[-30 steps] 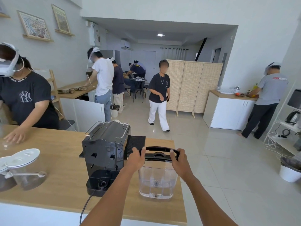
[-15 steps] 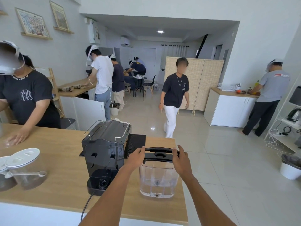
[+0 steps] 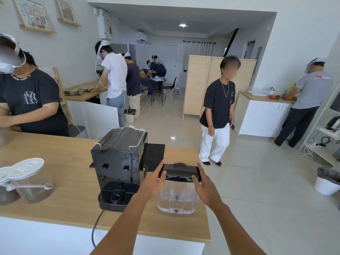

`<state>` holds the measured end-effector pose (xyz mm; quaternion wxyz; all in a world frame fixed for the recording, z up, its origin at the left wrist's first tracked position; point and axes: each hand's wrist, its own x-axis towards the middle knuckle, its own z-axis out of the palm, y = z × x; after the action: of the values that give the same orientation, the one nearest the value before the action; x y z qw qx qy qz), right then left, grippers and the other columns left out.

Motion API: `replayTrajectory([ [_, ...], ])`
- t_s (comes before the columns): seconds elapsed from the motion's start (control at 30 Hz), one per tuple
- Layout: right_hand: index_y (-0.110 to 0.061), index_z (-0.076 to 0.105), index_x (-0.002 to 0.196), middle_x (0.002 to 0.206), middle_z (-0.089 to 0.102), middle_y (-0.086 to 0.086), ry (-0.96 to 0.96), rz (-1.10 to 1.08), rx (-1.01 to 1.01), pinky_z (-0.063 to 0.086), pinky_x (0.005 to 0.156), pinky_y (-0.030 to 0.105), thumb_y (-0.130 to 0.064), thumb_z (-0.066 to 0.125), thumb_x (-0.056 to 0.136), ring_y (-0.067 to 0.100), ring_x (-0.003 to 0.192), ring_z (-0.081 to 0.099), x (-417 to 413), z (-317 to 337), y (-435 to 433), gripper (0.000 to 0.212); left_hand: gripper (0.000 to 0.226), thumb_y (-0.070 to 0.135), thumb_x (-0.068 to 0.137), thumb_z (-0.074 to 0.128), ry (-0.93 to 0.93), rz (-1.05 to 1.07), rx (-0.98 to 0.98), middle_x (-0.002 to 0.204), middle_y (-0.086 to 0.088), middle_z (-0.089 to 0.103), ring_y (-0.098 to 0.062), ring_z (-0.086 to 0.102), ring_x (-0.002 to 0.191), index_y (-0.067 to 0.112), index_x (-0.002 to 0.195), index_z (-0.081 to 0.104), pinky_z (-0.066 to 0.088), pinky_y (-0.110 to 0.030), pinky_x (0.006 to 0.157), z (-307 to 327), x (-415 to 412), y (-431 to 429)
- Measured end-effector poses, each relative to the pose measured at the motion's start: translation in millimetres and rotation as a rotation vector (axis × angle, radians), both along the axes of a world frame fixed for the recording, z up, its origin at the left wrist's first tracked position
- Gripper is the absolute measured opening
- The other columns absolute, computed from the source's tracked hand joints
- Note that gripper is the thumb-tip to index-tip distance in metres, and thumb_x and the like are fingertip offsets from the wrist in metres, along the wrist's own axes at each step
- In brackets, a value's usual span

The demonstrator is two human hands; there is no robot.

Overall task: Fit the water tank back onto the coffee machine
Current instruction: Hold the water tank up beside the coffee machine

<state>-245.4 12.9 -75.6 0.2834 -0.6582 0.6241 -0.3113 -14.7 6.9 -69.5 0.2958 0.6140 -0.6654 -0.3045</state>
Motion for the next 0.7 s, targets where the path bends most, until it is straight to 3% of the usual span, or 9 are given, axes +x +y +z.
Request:
replayTrajectory([
  [0.13, -0.056, 0.002, 0.154, 0.124, 0.064, 0.002, 0.003, 0.009, -0.004, 0.052, 0.093, 0.042, -0.053, 0.036, 0.1, 0.021, 0.097, 0.065, -2, -3, -2, 0.064, 0.059, 0.049, 0.105, 0.029, -0.032, -0.017, -0.025, 0.056, 0.006, 0.033, -0.01, 0.037, 0.053, 0.04, 0.159, 0.008, 0.045, -0.033, 0.065, -3, 4, 0],
  [0.2, -0.058, 0.002, 0.152, 0.124, 0.064, 0.001, -0.001, 0.011, -0.021, 0.053, 0.093, 0.043, -0.054, 0.036, 0.099, 0.02, 0.096, 0.066, -3, -5, -3, 0.063, 0.061, 0.053, 0.103, 0.03, -0.034, -0.024, -0.025, 0.06, -0.001, 0.043, -0.01, 0.041, 0.055, 0.041, 0.159, 0.006, 0.045, -0.034, 0.066, -3, 4, 2],
  [0.27, -0.059, 0.003, 0.151, 0.131, 0.063, 0.001, -0.023, 0.009, -0.03, 0.052, 0.097, 0.044, -0.06, 0.036, 0.097, 0.021, 0.103, 0.065, -3, -7, -3, 0.064, 0.065, 0.058, 0.101, 0.033, -0.044, -0.03, -0.018, 0.09, -0.024, 0.066, -0.017, 0.061, 0.07, 0.046, 0.158, 0.003, 0.052, -0.043, 0.082, -5, 4, 3],
  [0.3, -0.06, 0.004, 0.151, 0.137, 0.06, 0.0, -0.043, 0.008, -0.033, 0.051, 0.1, 0.044, -0.065, 0.037, 0.093, 0.022, 0.111, 0.064, -2, -8, -2, 0.067, 0.068, 0.061, 0.099, 0.035, -0.046, -0.031, -0.021, 0.113, -0.032, 0.065, -0.027, 0.068, 0.087, 0.048, 0.157, 0.002, 0.051, -0.048, 0.093, -6, 5, 4],
  [0.37, -0.062, 0.003, 0.15, 0.149, 0.052, -0.006, -0.074, 0.014, -0.063, 0.047, 0.105, 0.043, -0.079, 0.043, 0.084, 0.02, 0.129, 0.056, 0, -9, 1, 0.078, 0.076, 0.067, 0.093, 0.042, -0.044, -0.048, -0.042, 0.129, -0.034, 0.056, -0.032, 0.068, 0.1, 0.049, 0.156, 0.002, 0.049, -0.05, 0.099, -7, 6, 8],
  [0.5, -0.057, 0.003, 0.153, 0.148, 0.052, -0.008, -0.011, 0.047, -0.134, 0.048, 0.104, 0.037, -0.075, 0.063, 0.075, 0.016, 0.129, 0.054, -1, -11, 3, 0.1, 0.095, 0.055, 0.086, 0.068, -0.113, -0.066, -0.102, 0.124, -0.032, 0.059, -0.024, 0.068, 0.088, 0.052, 0.155, 0.004, 0.053, -0.043, 0.099, -10, 8, 9],
  [0.57, -0.051, 0.005, 0.156, 0.145, 0.055, -0.005, 0.053, 0.056, -0.138, 0.052, 0.096, 0.035, -0.066, 0.072, 0.074, 0.02, 0.113, 0.062, -4, -13, 0, 0.106, 0.102, 0.044, 0.085, 0.075, -0.173, -0.037, -0.121, 0.115, -0.028, 0.066, -0.022, 0.064, 0.081, 0.047, 0.157, 0.003, 0.054, -0.044, 0.096, -13, 7, 8],
  [0.63, -0.048, 0.008, 0.157, 0.141, 0.059, -0.003, 0.082, 0.052, -0.137, 0.053, 0.087, 0.034, -0.061, 0.077, 0.074, 0.018, 0.089, 0.059, -6, -16, -2, 0.108, 0.105, 0.038, 0.083, 0.078, -0.171, 0.004, -0.11, 0.1, -0.02, 0.07, -0.014, 0.055, 0.067, 0.041, 0.159, 0.005, 0.055, -0.041, 0.087, -14, 3, 7],
  [0.7, -0.045, 0.011, 0.157, 0.138, 0.061, -0.002, 0.08, 0.052, -0.142, 0.052, 0.084, 0.033, -0.056, 0.079, 0.076, 0.013, 0.087, 0.056, -5, -17, -4, 0.107, 0.105, 0.037, 0.082, 0.079, -0.136, 0.015, -0.103, 0.076, -0.011, 0.064, -0.004, 0.041, 0.054, 0.038, 0.159, 0.008, 0.05, -0.033, 0.073, -13, 1, 8],
])
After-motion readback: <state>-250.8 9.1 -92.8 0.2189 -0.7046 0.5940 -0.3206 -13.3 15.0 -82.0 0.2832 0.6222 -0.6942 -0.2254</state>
